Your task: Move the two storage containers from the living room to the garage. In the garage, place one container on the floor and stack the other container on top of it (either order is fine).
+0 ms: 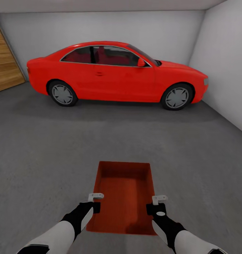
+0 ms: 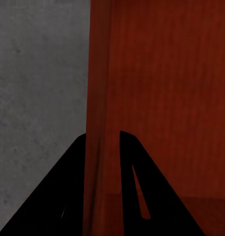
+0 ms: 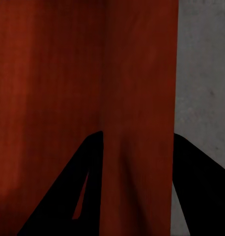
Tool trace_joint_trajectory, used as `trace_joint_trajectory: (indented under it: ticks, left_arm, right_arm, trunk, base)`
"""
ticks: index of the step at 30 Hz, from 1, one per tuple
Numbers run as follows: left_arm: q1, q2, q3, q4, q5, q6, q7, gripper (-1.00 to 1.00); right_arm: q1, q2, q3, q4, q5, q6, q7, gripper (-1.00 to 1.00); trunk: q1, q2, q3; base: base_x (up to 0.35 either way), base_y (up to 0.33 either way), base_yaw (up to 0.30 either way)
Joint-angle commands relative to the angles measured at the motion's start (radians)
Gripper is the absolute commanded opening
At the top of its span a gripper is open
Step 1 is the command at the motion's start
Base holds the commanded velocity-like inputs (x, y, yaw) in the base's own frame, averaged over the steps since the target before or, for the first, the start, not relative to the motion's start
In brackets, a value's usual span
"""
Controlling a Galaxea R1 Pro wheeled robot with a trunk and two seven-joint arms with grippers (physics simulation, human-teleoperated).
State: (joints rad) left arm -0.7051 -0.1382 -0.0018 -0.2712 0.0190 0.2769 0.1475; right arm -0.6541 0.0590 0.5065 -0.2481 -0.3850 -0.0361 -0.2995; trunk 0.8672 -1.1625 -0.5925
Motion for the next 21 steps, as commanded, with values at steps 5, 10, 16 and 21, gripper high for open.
trace_joint_trajectory:
  ticks: [5, 10, 16, 21]
  left_arm:
    - [0.000, 0.000, -0.015, -0.005, -0.019, 0.008, 0.011, -1.00]
    - [0.000, 0.001, -0.015, -0.006, -0.019, 0.008, 0.011, -1.00]
    - [0.000, 0.001, -0.015, -0.008, -0.019, 0.008, 0.011, -1.00]
    - [0.000, 0.001, -0.015, -0.008, -0.019, 0.008, 0.011, -1.00]
  right_arm:
    - [-0.001, -0.001, 0.017, 0.023, -0.024, -0.005, -0.009, -1.00]
    - [-0.001, -0.001, 0.017, 0.023, -0.024, -0.004, -0.009, -1.00]
    - [-0.001, -0.001, 0.017, 0.023, -0.024, -0.005, -0.009, -1.00]
    - [-0.001, -0.001, 0.016, 0.023, -0.024, -0.004, -0.009, -1.00]
  trunk:
    - [0.001, 0.000, -0.001]
    - [0.001, 0.000, -0.001]
    - [0.001, 0.000, -0.001]
    - [0.001, 0.000, -0.001]
  base:
    - [0.322, 0.000, 0.000]
    - [0.301, 0.000, 0.000]
    - [0.087, 0.000, 0.000]
    - [0.003, 0.000, 0.000]
